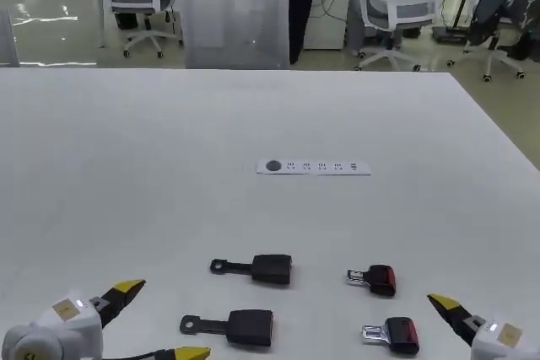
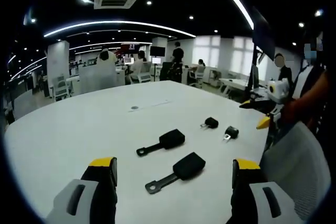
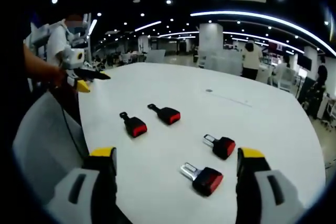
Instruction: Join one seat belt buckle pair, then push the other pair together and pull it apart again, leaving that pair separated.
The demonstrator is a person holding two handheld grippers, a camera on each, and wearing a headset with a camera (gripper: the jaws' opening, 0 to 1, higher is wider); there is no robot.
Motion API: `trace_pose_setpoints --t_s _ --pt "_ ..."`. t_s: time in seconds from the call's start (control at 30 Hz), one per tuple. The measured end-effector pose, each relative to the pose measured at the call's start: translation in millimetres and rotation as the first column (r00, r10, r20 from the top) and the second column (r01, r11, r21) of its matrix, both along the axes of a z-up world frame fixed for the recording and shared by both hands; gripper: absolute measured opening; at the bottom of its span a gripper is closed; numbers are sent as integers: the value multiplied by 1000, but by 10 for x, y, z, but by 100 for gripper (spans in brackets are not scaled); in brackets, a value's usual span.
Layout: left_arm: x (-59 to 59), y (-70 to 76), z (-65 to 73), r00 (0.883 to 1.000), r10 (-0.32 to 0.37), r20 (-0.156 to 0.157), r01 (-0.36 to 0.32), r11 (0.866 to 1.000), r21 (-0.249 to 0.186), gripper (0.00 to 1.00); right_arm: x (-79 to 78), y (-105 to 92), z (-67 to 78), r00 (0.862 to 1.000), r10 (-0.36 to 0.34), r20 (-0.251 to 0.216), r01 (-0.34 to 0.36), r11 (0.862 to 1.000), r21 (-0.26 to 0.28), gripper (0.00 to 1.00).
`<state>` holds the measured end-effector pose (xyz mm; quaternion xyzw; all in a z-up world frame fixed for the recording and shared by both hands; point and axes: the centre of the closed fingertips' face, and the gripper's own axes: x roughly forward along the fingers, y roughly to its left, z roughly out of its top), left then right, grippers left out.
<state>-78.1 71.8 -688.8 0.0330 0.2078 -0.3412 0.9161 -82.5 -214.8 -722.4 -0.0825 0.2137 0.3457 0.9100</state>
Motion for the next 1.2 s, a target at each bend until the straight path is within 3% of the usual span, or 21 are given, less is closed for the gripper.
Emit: trace_pose_setpoints --t_s 0.57,1.2 --pt "5 -30 -18 1000 -12 -7 12 1000 6 93 11 -9 -50 1000 7 -14 -7 1000 -6 96" --pt "89 -137 -141 997 -68 -22 69 996 51 93 62 -85 -253 997 38 -69 -40 999 -33 95"
